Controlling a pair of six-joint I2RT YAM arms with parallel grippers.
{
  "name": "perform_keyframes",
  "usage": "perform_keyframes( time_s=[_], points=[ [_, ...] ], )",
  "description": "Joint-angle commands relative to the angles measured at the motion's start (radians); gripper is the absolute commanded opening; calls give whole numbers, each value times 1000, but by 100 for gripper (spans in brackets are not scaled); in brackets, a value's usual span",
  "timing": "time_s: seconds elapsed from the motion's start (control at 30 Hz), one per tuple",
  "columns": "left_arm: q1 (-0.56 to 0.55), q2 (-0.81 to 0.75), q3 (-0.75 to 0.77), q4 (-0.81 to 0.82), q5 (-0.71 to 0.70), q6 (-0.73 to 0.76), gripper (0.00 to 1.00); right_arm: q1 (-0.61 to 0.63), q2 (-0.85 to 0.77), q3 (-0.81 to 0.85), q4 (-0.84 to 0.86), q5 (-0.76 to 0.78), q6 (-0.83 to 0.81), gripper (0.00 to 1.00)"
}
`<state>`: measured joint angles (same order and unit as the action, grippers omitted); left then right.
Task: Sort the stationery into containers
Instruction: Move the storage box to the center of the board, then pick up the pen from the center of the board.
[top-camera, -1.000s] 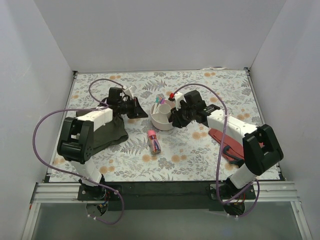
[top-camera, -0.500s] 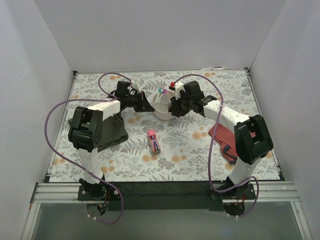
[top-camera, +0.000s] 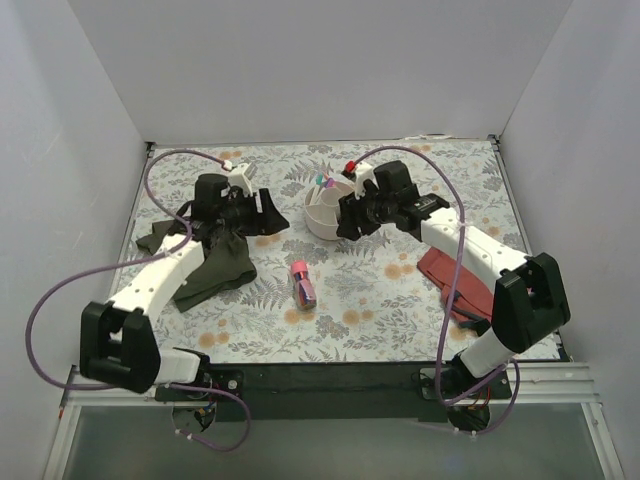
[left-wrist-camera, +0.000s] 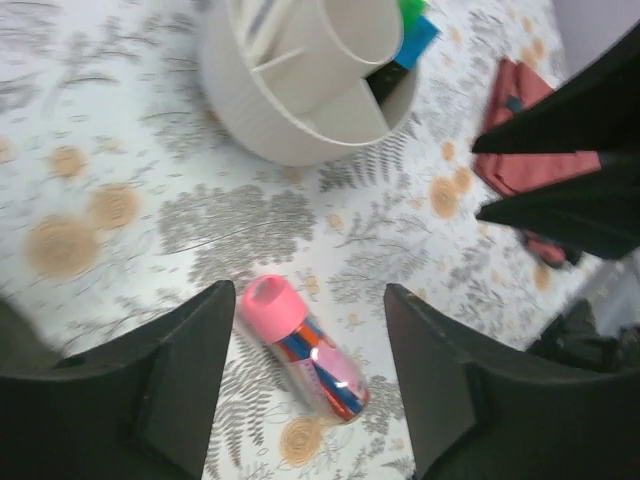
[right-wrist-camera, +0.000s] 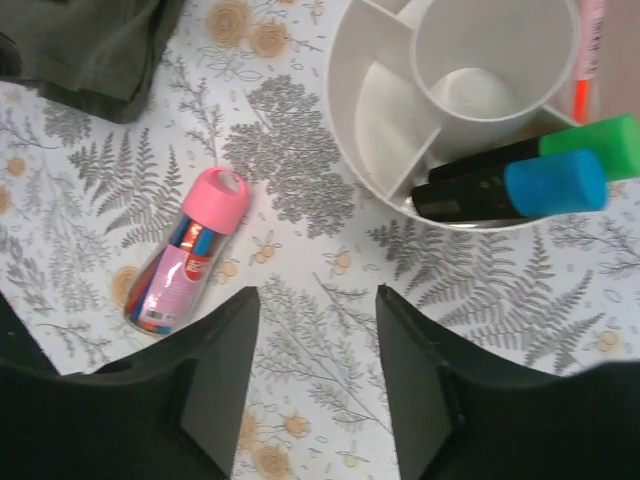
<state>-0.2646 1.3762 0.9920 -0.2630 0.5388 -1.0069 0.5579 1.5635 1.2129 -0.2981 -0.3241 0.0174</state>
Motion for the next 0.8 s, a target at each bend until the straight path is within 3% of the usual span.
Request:
perform_keyframes(
  time_s=[0.0,0.13,0.43,0.77],
  points=[
    [37,-167,-119,-105,-400,102,72,80,16,-10,-16,-32,116,65],
    [123,-301,-255,-64,-526,103,73,154,108,17,-56,-50,179,71],
    [206,-347,-322,-24,-527,93,73,212,254,74,-53,37,295,80],
    [215,-338,-303,-21,-473,108,72,258,375,226,-53,109,385,85]
  ],
)
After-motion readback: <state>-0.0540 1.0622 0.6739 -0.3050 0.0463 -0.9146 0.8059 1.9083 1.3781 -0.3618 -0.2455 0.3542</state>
